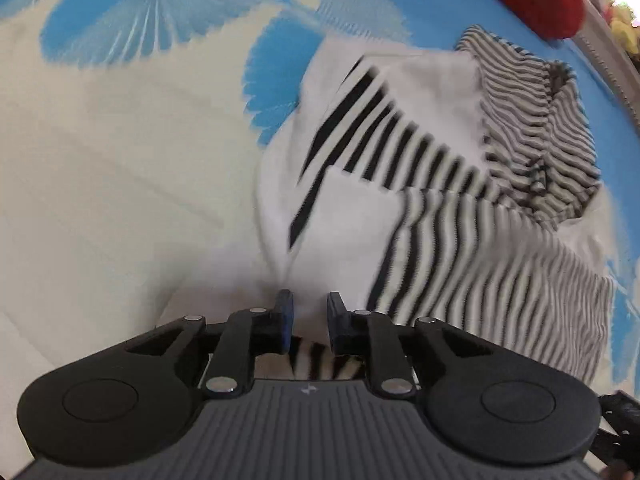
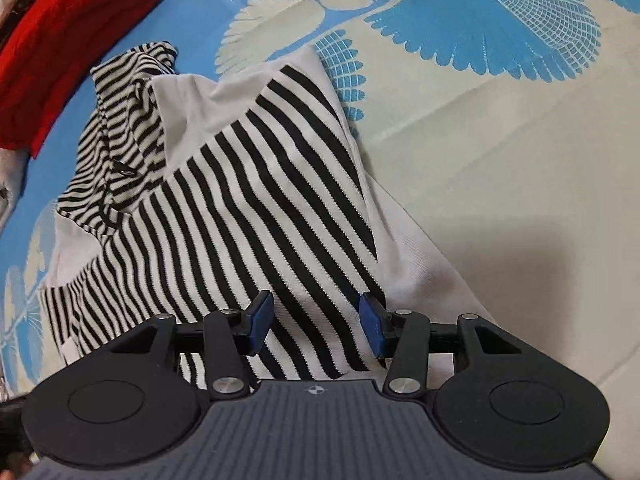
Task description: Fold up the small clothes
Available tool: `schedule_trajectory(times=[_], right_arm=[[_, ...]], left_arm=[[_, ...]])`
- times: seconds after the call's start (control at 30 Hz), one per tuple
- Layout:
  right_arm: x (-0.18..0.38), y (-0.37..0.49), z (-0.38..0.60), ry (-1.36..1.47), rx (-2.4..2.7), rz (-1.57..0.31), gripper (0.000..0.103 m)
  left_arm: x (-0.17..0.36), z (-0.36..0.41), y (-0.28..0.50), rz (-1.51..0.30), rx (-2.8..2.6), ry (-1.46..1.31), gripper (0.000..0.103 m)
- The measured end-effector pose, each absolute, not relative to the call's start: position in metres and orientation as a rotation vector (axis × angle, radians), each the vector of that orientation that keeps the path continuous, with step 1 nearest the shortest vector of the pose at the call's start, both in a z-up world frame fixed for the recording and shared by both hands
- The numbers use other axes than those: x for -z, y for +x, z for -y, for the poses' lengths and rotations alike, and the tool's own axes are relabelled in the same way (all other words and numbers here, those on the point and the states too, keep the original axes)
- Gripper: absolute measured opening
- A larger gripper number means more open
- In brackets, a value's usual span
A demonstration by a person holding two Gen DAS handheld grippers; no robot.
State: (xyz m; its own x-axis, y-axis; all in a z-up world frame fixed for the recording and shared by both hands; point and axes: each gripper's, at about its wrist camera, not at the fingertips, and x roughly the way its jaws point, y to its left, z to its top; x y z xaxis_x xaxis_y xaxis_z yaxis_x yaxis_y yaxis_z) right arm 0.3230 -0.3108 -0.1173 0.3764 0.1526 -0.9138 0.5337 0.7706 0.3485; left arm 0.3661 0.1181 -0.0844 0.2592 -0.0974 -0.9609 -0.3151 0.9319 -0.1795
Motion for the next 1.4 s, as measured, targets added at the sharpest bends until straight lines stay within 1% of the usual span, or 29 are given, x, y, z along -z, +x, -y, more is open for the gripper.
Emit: schedule_trajectory(times=[0.03,0.1,0.13,0.2,0.27,0.33,0.43,0.5,0.6,0.77,0.87,0.93,1.1,1.27,1.4], right_arm=[[0.113,0.324,0.309,0.674,0.272,-1.176,0.049],[0.104,0.326,0.305,0.649,0.252,-1.149,0.050],[0.099,0.328,0.303,0.635,0.236,-1.130,0.050],[0.095,0.329,0.302,0.613,0.220,-1.119,0.052],[0.101,0.330,0.306,0.627,0.233,-1.148,0.054],[0.114,0.328,0.313,0.662,0.254,-1.196,0.054],[0.113,0.327,0.314,0.670,0.255,-1.191,0.053],[0.099,0.327,0.311,0.648,0.244,-1.151,0.054],[0.080,0.329,0.307,0.585,0.216,-1.090,0.054],[0.054,0.333,0.301,0.412,0.184,-1.008,0.054],[0.043,0.334,0.299,0.306,0.181,-0.963,0.054],[0.037,0.334,0.299,0.254,0.177,-0.939,0.055],[0.030,0.334,0.298,0.213,0.149,-0.927,0.056],[0.030,0.333,0.299,0.173,0.147,-0.932,0.056],[0.028,0.333,0.300,0.165,0.150,-0.929,0.056]], left_arm=[[0.082,-0.119,0.366,-1.304,-0.176,-0.354,0.023],[0.072,-0.119,0.367,-1.308,-0.178,-0.382,0.024],[0.066,-0.119,0.365,-1.285,-0.164,-0.418,0.024],[0.057,-0.115,0.365,-1.247,-0.147,-0.401,0.027],[0.060,-0.108,0.366,-1.247,-0.149,-0.365,0.028],[0.074,-0.109,0.367,-1.305,-0.162,-0.390,0.028],[0.077,-0.111,0.369,-1.319,-0.187,-0.395,0.028],[0.066,-0.108,0.371,-1.286,-0.183,-0.381,0.028],[0.041,-0.087,0.372,-1.173,-0.166,-0.193,0.028],[0.026,-0.077,0.376,-1.131,-0.130,-0.141,0.029],[0.015,-0.067,0.376,-1.082,-0.118,-0.065,0.030],[0.011,-0.063,0.375,-1.058,-0.106,-0.041,0.032],[0.006,-0.055,0.377,-1.030,-0.074,-0.028,0.041],[0.009,-0.049,0.381,-1.036,-0.088,-0.018,0.042],[0.009,-0.043,0.384,-1.028,-0.086,-0.007,0.053]])
